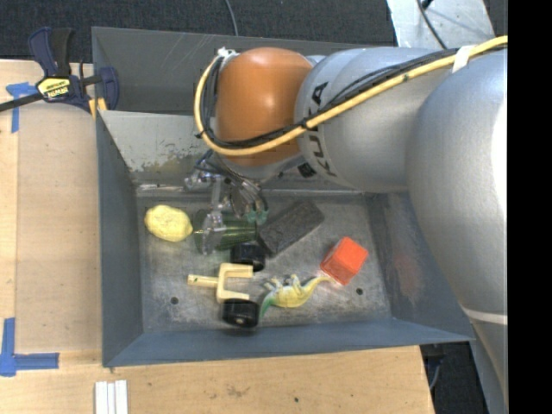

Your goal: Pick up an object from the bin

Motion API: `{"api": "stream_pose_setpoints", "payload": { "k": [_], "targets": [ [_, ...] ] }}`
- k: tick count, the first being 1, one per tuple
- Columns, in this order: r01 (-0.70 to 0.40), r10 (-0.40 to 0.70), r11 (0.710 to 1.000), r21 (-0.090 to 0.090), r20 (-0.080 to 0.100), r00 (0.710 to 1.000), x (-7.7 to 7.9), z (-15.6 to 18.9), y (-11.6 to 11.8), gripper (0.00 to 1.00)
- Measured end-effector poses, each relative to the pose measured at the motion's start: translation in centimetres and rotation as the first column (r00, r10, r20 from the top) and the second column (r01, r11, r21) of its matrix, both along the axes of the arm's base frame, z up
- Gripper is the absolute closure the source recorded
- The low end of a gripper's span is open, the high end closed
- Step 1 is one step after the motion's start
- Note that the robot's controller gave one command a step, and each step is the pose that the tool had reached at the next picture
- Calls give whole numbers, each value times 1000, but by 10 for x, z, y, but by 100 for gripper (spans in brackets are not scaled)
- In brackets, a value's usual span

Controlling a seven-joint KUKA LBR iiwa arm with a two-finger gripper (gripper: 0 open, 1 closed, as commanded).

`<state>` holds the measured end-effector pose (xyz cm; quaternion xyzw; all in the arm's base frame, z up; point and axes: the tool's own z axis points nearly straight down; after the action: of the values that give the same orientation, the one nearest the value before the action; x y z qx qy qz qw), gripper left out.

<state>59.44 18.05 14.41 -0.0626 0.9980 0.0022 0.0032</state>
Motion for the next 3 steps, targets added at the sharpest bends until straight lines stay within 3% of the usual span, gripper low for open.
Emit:
{"api": "stream_pose_setpoints", "payload": {
  "k": [1,2,3],
  "targets": [
    [-230,230,973,-8,-5,973,5,-6,-37,0],
    [-466,466,885,-4,1,885,6,-16,-57,0],
    [-491,491,871,-6,1,871,8,-22,-66,0]
  ]
}}
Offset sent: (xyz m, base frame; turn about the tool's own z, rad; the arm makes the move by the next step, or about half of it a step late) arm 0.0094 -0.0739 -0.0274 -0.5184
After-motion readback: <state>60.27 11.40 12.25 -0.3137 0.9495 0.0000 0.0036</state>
